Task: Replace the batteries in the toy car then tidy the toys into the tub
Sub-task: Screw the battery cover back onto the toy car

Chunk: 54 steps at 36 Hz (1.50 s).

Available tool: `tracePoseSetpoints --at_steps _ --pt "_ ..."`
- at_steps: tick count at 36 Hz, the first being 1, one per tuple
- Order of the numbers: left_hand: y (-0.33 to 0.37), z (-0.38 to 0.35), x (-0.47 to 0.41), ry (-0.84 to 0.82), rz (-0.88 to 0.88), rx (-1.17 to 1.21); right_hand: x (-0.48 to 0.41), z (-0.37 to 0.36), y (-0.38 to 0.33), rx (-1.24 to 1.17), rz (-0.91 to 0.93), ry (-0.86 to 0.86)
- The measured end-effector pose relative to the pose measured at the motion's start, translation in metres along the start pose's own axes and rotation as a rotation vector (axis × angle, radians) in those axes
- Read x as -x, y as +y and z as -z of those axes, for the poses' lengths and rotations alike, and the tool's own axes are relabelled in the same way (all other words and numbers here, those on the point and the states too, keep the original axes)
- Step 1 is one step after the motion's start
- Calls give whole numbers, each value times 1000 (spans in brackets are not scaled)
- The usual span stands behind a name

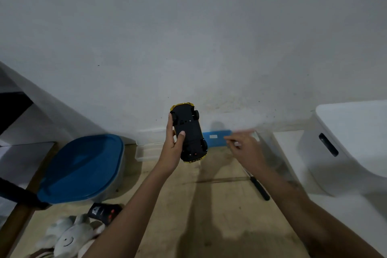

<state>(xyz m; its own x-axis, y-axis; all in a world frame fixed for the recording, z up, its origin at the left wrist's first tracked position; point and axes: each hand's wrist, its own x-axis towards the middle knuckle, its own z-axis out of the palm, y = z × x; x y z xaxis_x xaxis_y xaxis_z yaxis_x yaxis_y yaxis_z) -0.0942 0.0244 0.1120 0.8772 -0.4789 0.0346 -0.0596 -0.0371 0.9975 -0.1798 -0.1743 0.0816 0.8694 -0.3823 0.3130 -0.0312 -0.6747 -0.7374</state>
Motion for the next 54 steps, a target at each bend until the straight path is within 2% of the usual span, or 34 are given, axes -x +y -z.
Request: tracePoseSetpoints --at_steps 2,7,11,14,21,23,27,30,35,43,54 --pt "-7 -5 1 -14 12 -6 13 3 26 25 -131 -39" --pt "-22 -19 0 -49 47 -2 47 7 84 270 -469 -302" --pt "-29 -26 -2 -79 56 0 64 5 101 376 -574 -449" --pt "-29 -29 -3 -110 55 9 74 0 110 426 -581 -481" --pt "-26 -26 -6 -104 56 12 73 -3 112 442 -518 -415" --pt "-24 -22 -7 -100 57 9 61 -1 105 312 -511 -321" --pt "-22 -14 -7 -67 63 -11 32 13 62 -162 -490 -31" --pt "-16 -7 -8 -45 50 -17 9 24 18 -370 -377 174" --pt "-8 4 -10 -15 16 1 -29 29 -45 -608 -157 342" --pt "9 12 -10 0 -77 -32 -51 9 -102 -490 172 219" --pt "14 19 -8 59 -109 -1 -52 -9 -112 -461 253 213"
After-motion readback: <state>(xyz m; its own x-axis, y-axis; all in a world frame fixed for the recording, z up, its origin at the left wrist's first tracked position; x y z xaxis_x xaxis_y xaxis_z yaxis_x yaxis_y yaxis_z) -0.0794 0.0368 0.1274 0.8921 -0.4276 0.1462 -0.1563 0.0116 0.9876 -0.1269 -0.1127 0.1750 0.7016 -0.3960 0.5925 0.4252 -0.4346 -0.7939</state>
